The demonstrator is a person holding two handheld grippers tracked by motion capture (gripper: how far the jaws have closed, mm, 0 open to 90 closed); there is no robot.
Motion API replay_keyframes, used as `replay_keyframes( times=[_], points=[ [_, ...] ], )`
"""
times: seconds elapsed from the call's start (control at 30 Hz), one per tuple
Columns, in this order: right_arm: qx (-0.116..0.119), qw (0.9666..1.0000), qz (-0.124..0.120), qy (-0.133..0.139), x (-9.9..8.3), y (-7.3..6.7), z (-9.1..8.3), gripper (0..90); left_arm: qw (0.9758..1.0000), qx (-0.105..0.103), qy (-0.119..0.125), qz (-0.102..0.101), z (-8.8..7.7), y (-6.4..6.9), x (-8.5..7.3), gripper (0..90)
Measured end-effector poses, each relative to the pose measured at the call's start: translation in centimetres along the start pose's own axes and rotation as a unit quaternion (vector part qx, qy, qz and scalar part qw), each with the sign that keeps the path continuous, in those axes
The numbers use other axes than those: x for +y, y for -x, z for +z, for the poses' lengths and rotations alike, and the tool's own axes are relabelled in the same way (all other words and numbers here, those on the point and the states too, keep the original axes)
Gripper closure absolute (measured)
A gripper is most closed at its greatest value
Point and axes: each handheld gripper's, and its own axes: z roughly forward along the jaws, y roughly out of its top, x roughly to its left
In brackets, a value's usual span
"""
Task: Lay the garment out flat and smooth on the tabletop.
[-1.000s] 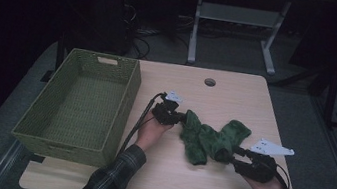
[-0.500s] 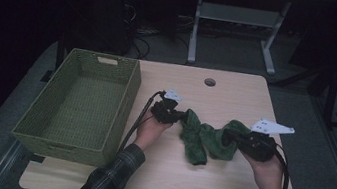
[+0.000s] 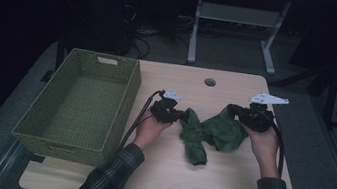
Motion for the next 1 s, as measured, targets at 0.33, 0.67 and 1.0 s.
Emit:
replay_keyframes(
  times=[0.33, 0.67, 1.0],
  points=[
    [-0.031, 0.9972, 0.028, -0.062, -1.5, 2.9, 4.9, 85.4, 0.9998, 0.007, -0.016, -0.004, 0.4, -0.2, -0.2, 87.6],
    [-0.046, 0.9974, 0.042, -0.037, -1.2, 3.6, 2.1, 61.9, 0.9994, 0.033, -0.006, -0.001, -1.5, 0.2, 0.1, 69.9],
    [-0.055, 0.9973, 0.029, -0.039, -2.3, 3.7, -1.3, 62.5, 0.9982, 0.013, -0.043, 0.039, -2.6, 2.2, -1.0, 57.9]
  ],
)
